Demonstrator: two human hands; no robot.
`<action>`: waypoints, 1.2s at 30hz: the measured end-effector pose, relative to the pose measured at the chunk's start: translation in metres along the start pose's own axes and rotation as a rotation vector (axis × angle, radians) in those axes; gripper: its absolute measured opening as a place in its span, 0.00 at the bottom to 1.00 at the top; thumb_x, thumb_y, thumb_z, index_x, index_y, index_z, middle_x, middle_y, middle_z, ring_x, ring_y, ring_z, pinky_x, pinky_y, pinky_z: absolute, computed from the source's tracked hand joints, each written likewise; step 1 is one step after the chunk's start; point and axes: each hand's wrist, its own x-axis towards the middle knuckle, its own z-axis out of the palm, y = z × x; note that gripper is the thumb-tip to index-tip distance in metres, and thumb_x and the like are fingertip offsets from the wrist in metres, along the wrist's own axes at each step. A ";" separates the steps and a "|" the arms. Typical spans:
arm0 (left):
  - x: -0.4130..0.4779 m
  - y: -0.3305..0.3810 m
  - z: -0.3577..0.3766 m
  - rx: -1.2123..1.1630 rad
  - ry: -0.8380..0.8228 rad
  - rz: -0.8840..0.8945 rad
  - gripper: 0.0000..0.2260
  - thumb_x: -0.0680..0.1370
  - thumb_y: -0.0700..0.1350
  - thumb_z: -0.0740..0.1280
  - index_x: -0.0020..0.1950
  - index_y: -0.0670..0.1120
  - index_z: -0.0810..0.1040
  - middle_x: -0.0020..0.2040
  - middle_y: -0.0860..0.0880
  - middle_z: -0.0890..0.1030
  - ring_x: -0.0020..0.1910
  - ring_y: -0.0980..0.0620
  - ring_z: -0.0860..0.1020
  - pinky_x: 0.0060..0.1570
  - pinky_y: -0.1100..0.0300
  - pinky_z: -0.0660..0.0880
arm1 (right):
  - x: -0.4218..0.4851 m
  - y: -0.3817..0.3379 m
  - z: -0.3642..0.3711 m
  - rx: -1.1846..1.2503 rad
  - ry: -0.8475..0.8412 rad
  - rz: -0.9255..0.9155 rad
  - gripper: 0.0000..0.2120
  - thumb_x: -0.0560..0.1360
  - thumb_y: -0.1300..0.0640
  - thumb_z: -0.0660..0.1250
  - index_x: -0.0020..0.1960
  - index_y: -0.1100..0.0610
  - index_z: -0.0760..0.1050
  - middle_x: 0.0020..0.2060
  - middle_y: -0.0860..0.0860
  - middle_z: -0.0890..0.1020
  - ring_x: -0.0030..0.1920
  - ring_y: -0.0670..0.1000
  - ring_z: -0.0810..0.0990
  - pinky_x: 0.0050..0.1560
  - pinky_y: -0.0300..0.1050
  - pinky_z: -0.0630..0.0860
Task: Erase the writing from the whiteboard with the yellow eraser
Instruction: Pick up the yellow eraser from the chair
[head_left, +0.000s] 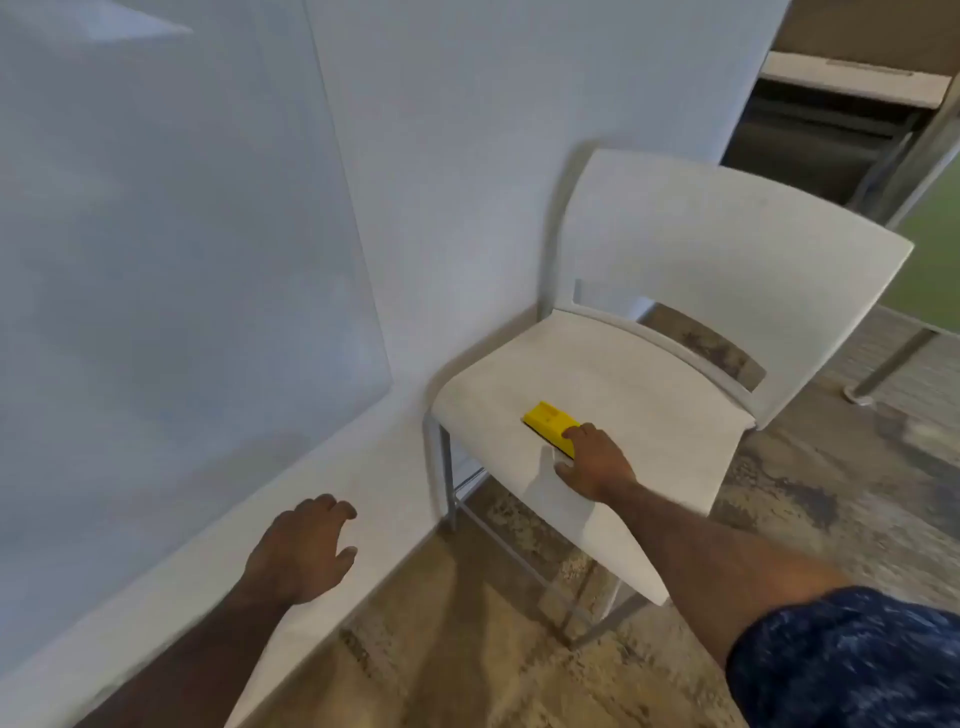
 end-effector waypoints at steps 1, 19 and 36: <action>0.008 0.004 0.000 -0.002 -0.012 0.007 0.23 0.80 0.57 0.61 0.74 0.53 0.66 0.72 0.52 0.71 0.70 0.50 0.71 0.67 0.54 0.68 | 0.008 0.002 0.000 0.014 0.008 0.014 0.27 0.75 0.49 0.66 0.70 0.59 0.65 0.64 0.59 0.70 0.63 0.61 0.70 0.60 0.51 0.70; 0.003 0.014 -0.013 -0.030 0.162 0.046 0.24 0.80 0.57 0.60 0.75 0.52 0.65 0.72 0.52 0.70 0.69 0.50 0.70 0.69 0.55 0.67 | 0.029 -0.023 0.019 0.208 0.035 -0.001 0.31 0.74 0.59 0.66 0.74 0.51 0.60 0.60 0.59 0.69 0.60 0.63 0.71 0.55 0.54 0.72; -0.304 -0.171 -0.041 0.205 0.647 -0.322 0.37 0.78 0.62 0.61 0.79 0.40 0.61 0.81 0.42 0.59 0.79 0.43 0.61 0.73 0.45 0.57 | -0.115 -0.320 -0.093 0.517 0.465 -0.649 0.31 0.71 0.62 0.74 0.70 0.59 0.66 0.58 0.56 0.74 0.56 0.57 0.74 0.50 0.49 0.71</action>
